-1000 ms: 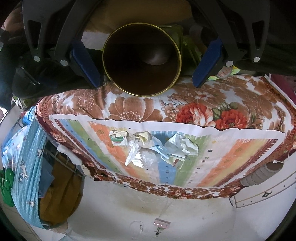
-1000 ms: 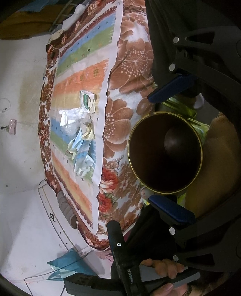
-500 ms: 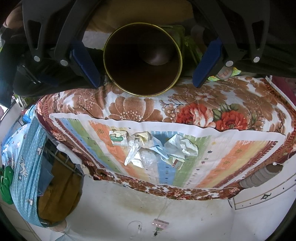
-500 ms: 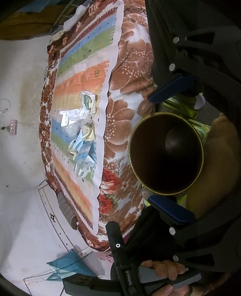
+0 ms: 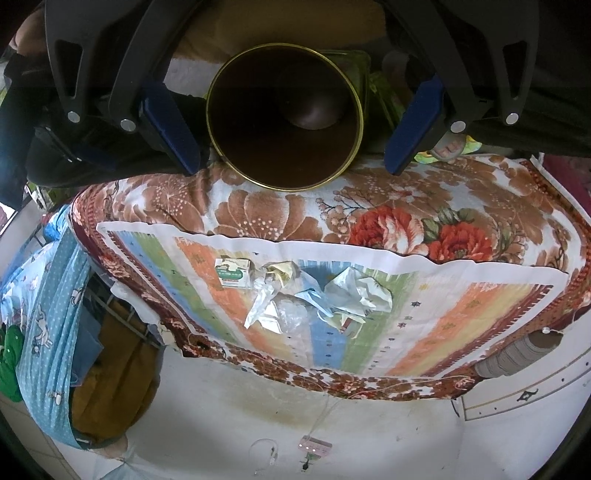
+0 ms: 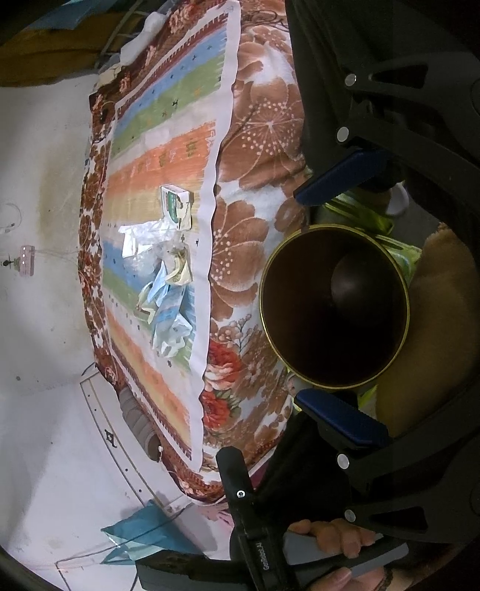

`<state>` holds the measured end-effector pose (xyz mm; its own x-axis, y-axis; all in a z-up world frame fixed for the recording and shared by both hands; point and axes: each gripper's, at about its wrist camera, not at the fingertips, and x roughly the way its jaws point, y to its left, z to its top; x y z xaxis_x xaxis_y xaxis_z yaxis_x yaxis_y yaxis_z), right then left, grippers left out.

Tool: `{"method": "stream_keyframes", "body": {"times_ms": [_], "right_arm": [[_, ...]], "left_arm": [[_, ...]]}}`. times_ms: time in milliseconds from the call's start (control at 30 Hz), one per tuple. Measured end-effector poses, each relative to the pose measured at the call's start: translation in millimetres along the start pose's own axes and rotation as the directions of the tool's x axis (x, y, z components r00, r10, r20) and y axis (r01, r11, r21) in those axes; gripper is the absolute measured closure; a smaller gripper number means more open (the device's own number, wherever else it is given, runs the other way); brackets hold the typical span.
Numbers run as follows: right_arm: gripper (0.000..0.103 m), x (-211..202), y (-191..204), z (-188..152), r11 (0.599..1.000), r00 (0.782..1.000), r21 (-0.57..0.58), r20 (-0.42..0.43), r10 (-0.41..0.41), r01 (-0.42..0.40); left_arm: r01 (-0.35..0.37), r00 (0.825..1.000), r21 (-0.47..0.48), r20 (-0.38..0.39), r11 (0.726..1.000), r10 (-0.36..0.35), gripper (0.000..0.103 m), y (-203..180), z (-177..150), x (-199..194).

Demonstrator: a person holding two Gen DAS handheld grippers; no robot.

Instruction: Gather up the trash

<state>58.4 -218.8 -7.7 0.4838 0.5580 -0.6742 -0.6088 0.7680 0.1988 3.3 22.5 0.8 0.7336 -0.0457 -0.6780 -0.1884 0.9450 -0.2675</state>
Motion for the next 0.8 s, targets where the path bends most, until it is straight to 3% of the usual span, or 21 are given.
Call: {"method": "stream_keyframes", "body": {"times_ms": [533,800], "right_arm": [[0.009,8.0,-1.3,13.2,1.0,1.0,-0.009,-0.001,0.007,-0.007],[0.009,17.9,-11.4,33.3,1.0,1.0,0.017,-0.006,0.016,-0.016]], "left_arm": [[-0.042,0.998,0.004,-0.054,0.999,0.042,0.006,2.0,26.0,14.3],[-0.135,0.989,0.046,-0.058,0.99,0.138,0.006,7.6,58.5,23.2]]}}
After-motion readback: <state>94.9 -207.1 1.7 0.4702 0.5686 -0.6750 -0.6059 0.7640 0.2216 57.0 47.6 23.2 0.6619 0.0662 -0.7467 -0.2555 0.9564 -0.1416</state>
